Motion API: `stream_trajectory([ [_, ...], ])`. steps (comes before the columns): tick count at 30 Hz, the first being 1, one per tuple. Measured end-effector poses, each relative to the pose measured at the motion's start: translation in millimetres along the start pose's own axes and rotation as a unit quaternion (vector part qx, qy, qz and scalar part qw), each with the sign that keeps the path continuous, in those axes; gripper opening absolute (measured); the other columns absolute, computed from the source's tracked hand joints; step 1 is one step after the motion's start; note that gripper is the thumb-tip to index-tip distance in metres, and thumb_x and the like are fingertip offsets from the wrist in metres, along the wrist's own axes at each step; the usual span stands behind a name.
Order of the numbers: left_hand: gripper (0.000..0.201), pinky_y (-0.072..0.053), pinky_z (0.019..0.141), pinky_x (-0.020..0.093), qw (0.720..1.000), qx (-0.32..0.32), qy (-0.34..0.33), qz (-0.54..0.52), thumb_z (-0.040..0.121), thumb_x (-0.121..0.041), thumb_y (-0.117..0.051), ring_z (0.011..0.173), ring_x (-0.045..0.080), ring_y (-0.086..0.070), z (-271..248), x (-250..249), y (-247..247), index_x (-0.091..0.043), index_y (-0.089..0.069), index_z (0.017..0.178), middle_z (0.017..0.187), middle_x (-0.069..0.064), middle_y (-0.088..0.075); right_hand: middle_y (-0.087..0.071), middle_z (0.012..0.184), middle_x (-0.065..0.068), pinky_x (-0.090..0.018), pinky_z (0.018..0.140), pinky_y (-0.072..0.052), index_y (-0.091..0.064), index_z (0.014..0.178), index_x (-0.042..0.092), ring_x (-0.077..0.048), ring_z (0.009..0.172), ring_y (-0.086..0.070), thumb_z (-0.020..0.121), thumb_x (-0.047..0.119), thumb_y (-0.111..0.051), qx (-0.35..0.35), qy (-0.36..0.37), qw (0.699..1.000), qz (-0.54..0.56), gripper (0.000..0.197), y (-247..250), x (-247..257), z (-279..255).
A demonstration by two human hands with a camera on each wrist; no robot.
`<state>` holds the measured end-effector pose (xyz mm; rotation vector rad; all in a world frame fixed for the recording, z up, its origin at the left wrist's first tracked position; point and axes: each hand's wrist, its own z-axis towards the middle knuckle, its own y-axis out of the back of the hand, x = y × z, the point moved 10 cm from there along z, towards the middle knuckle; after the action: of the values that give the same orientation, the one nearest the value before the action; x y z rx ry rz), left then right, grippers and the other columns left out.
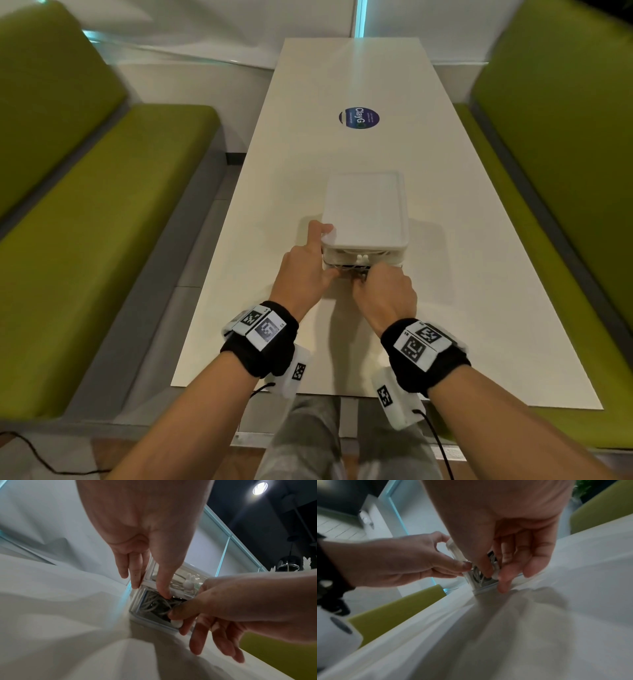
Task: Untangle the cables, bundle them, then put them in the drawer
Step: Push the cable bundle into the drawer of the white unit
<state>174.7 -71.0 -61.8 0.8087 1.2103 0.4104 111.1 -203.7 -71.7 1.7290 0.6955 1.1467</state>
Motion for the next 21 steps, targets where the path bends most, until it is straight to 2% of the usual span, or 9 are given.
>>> stream_trajectory([
  [3, 0.069, -0.054, 0.075, 0.039, 1.000, -0.006, 0.005, 0.018, 0.077, -0.021, -0.077, 0.088, 0.030, -0.068, -0.7, -2.1, 0.1, -0.034, -0.025, 0.121, 0.098, 0.007, -0.071, -0.065, 0.102, -0.015, -0.033, 0.067, -0.037, -0.061, 0.096, 0.005, -0.037, 0.096, -0.059, 0.093, 0.023, -0.048, -0.007, 0.012, 1.000, -0.012, 0.023, 2.2, 5.4, -0.7],
  [7, 0.062, -0.050, 0.061, 0.037, 0.998, -0.014, 0.013, 0.057, 0.078, -0.017, -0.069, 0.066, 0.032, -0.061, -1.4, -8.5, 0.4, -0.030, -0.026, 0.120, 0.066, -0.001, -0.057, -0.066, 0.104, -0.014, -0.032, 0.067, -0.036, -0.063, 0.100, 0.006, -0.036, 0.096, -0.061, 0.092, 0.024, -0.049, -0.004, 0.033, 0.998, -0.052, 0.023, 4.6, 9.1, -5.4],
  [9, 0.061, -0.048, 0.060, 0.036, 0.998, -0.015, 0.024, 0.062, 0.076, -0.012, -0.068, 0.063, 0.030, -0.059, -3.2, -8.6, 1.0, -0.030, -0.028, 0.119, 0.062, -0.003, -0.052, -0.067, 0.101, -0.013, -0.032, 0.066, -0.036, -0.063, 0.098, 0.007, -0.036, 0.093, -0.062, 0.092, 0.023, -0.050, -0.001, 0.042, 0.997, -0.066, 0.023, 2.3, 8.8, -7.9],
  [11, 0.061, -0.047, 0.061, 0.035, 0.997, -0.021, 0.036, 0.057, 0.073, -0.008, -0.065, 0.064, 0.029, -0.058, -4.9, -9.2, 1.4, -0.030, -0.028, 0.116, 0.067, -0.002, -0.055, -0.067, 0.097, -0.013, -0.031, 0.065, -0.036, -0.064, 0.094, 0.007, -0.036, 0.088, -0.062, 0.092, 0.024, -0.050, -0.003, 0.059, 0.995, -0.078, 0.023, 1.4, 8.2, -7.0],
  [13, 0.059, -0.046, 0.062, 0.035, 0.997, -0.035, 0.047, 0.041, 0.071, -0.007, -0.063, 0.070, 0.029, -0.059, -5.4, -11.9, 2.4, -0.031, -0.027, 0.112, 0.082, 0.000, -0.060, -0.067, 0.096, -0.013, -0.033, 0.069, -0.036, -0.066, 0.092, 0.007, -0.036, 0.087, -0.062, 0.093, 0.026, -0.049, -0.001, 0.080, 0.992, -0.094, 0.025, 1.2, 5.4, -3.3],
  [16, 0.057, -0.041, 0.062, 0.033, 0.996, -0.058, 0.068, 0.014, 0.072, -0.010, -0.064, 0.076, 0.027, -0.056, -6.2, -14.4, 4.0, -0.031, -0.027, 0.110, 0.102, 0.001, -0.057, -0.068, 0.089, -0.010, -0.036, 0.076, -0.040, -0.068, 0.088, 0.011, -0.034, 0.086, -0.062, 0.097, 0.032, -0.045, 0.012, 0.104, 0.989, -0.100, 0.032, 1.5, -1.6, 0.3],
  [19, 0.056, -0.036, 0.061, 0.030, 0.996, -0.061, 0.071, 0.016, 0.074, -0.011, -0.065, 0.076, 0.023, -0.053, -7.4, -15.6, 4.3, -0.030, -0.028, 0.112, 0.108, -0.001, -0.055, -0.064, 0.072, -0.004, -0.032, 0.062, -0.040, -0.070, 0.078, 0.016, -0.030, 0.077, -0.063, 0.095, 0.047, -0.050, 0.023, 0.082, 0.995, -0.049, 0.040, 6.3, -24.1, 2.7],
  [21, 0.056, -0.035, 0.060, 0.030, 0.996, -0.060, 0.066, 0.022, 0.074, -0.009, -0.064, 0.075, 0.023, -0.054, -8.4, -16.2, 4.9, -0.030, -0.029, 0.114, 0.109, -0.001, -0.055, -0.066, 0.075, -0.003, -0.029, 0.055, -0.037, -0.067, 0.080, 0.017, -0.028, 0.075, -0.063, 0.087, 0.055, -0.059, -0.002, 0.043, 0.999, -0.021, 0.039, 21.5, -45.5, 6.3],
])
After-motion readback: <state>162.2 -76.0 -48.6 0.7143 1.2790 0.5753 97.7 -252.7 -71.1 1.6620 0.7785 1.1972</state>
